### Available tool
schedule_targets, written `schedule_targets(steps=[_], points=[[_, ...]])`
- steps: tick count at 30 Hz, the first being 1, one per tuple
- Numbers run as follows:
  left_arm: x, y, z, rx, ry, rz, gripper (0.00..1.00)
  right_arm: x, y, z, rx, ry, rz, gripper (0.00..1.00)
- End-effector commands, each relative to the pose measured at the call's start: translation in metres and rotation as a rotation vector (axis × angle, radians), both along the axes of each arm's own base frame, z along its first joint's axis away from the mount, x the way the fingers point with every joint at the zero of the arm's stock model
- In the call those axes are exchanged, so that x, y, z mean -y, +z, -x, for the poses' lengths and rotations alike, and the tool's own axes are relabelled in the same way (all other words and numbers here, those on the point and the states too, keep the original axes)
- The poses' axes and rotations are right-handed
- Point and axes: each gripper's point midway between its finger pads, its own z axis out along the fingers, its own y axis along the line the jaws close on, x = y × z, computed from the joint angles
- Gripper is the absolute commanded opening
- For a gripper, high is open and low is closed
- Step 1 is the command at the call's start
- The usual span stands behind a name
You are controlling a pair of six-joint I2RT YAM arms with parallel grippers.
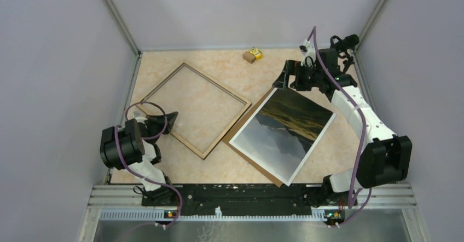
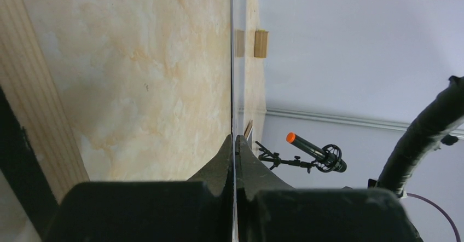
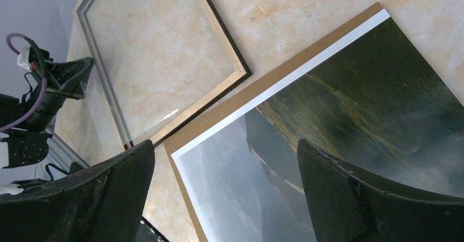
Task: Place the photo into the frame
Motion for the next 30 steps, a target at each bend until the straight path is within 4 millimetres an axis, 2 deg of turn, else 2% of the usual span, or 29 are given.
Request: schedule_targets(steps=[1, 10, 30], points=[[-0.005, 0.008, 0.000, 0.045, 0.021, -0.015, 0.00, -0.001, 0.022, 0.000, 0.077, 0.009, -0.024, 0.99], [-0.011, 0.005, -0.002, 0.034, 0.028, -0.018, 0.00, -0.001, 0.022, 0.000, 0.077, 0.010, -0.025, 0.99], [-0.008, -0.001, -0.003, 0.013, -0.020, 0.010, 0.00, -0.003, 0.019, 0.001, 0.071, 0.017, -0.028, 0.99]])
